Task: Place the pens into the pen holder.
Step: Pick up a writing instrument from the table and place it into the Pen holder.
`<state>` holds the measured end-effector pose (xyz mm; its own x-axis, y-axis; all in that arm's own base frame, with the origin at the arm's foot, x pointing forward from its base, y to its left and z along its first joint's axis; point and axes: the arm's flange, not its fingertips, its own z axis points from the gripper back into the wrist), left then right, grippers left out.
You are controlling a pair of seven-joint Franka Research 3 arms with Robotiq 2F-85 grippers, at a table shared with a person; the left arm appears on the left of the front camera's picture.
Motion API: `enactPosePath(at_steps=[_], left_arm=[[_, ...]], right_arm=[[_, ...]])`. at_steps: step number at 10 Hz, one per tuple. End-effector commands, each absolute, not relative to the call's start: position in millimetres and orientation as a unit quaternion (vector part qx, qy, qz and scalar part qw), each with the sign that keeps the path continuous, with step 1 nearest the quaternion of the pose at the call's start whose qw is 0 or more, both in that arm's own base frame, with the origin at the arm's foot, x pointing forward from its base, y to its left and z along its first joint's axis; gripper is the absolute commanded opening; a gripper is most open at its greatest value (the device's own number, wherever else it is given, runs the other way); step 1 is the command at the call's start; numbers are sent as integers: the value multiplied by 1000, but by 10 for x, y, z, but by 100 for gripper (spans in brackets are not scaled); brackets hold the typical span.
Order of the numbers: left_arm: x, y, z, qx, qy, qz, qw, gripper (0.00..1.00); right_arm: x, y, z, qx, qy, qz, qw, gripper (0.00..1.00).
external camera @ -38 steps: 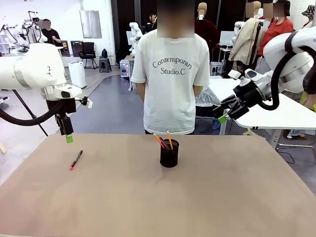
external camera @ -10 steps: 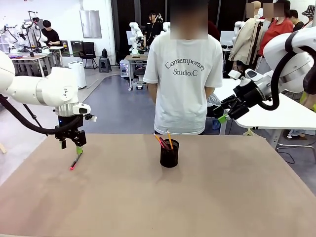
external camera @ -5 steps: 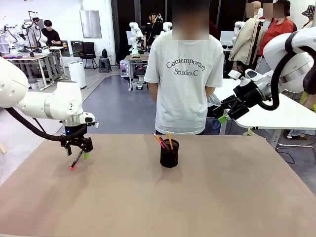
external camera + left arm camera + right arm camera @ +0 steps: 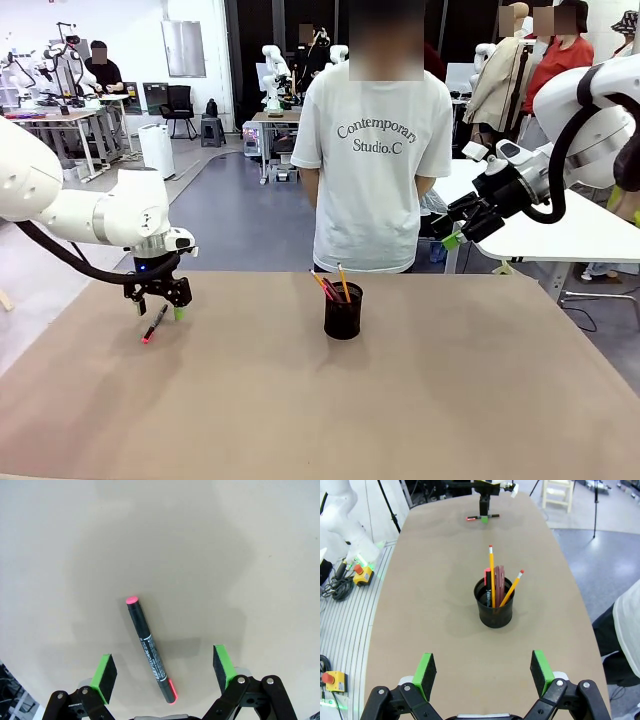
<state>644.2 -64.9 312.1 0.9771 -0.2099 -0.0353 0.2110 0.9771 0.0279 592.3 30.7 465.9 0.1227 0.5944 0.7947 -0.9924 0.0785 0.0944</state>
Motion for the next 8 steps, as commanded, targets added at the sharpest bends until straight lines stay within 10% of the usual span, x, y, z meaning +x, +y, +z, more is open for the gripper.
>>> enactPosePath(at_steps=[1, 6, 8], left_arm=[[6484, -656, 3098, 33, 4, -89, 995, 100], [6557, -593, 3031, 10, -5, -74, 997, 100], [6569, -572, 3023, 10, -10, -74, 997, 71]], right_arm=[[5917, 319, 4670, 332, -299, 592, 671, 100], [5917, 319, 4670, 332, -299, 592, 671, 100], [5917, 319, 4670, 332, -299, 592, 671, 100]])
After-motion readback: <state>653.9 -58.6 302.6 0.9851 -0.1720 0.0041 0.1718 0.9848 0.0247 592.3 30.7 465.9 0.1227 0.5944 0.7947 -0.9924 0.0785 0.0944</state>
